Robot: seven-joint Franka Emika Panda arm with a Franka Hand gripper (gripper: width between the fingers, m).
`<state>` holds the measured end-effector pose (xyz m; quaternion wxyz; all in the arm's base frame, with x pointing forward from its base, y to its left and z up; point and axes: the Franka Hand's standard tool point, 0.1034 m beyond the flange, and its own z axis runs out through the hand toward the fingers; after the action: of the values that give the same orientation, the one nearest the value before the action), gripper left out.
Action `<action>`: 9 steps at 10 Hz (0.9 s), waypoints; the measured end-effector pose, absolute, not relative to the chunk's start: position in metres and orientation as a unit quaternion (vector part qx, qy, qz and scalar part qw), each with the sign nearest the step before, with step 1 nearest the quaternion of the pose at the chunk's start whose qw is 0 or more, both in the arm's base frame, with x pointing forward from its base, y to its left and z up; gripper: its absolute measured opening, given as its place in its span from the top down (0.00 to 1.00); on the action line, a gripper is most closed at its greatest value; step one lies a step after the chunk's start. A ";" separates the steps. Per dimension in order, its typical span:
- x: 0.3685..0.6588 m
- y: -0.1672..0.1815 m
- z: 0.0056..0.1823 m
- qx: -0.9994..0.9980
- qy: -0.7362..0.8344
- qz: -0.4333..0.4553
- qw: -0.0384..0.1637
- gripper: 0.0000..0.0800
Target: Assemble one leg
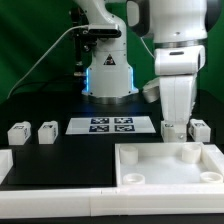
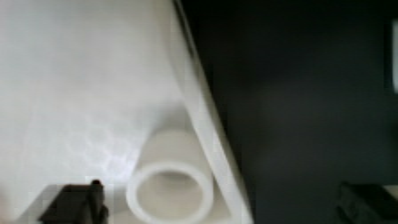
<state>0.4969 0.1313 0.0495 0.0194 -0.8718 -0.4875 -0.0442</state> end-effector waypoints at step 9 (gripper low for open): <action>0.468 0.177 0.048 -0.995 -0.088 0.011 0.048 0.19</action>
Offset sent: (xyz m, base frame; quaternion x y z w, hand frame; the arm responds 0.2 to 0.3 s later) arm -0.0093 -0.0094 -0.0012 -0.0005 0.0555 0.2401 0.9692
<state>0.4675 0.1767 0.0484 0.0482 -0.9949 -0.0875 0.0113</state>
